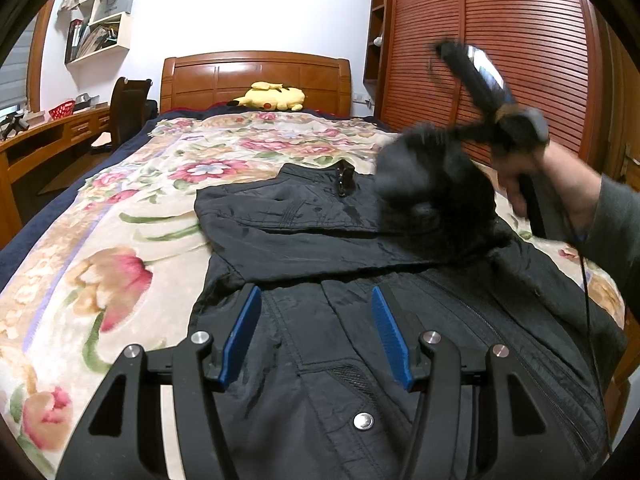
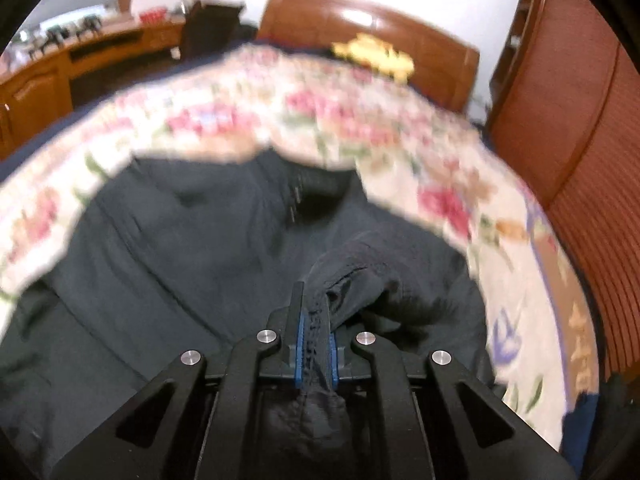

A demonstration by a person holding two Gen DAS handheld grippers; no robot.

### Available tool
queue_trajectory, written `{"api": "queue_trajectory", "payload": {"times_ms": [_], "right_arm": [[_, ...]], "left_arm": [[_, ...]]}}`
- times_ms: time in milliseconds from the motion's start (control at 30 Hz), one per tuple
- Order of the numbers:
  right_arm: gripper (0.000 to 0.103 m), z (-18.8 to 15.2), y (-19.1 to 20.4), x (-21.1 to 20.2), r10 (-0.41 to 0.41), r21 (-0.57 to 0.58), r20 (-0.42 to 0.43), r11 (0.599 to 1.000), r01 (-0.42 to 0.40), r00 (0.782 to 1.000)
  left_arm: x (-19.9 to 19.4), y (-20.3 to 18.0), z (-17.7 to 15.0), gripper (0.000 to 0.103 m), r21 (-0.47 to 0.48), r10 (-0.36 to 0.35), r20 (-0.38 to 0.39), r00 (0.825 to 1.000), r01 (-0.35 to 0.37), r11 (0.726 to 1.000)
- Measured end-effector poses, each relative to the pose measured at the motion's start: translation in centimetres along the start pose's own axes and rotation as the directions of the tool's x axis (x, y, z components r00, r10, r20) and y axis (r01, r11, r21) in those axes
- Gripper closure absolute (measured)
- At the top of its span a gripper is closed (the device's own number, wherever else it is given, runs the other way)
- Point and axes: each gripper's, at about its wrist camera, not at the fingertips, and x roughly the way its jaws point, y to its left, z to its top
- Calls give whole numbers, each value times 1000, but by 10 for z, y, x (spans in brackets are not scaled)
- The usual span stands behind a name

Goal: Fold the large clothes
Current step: 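Grasp the jacket side edge with the right gripper and lift it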

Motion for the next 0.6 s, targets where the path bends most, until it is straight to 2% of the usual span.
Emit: {"api": "queue_trajectory", "payload": {"times_ms": [100,233,400,600], "right_arm": [[97,31,9,-28,22,-19,105,1000,-20,994],[97,56,26,-44,38,-56,165,998,-29,985],[97,51,47,-40,83,-75,149,995,-72,985],[97,12,64,-19,151,-61,64,987,-147,986]], "left_arm": [[0,1,1,46,-2,3,4,1000,-3,1000],[-2,3,1,46,-1,17,10,1000,-17,1000],[-7,10,2,46,-12,30,21,999,-30,999],[-13,21,2,46,-27,45,32,998,-45,999]]}}
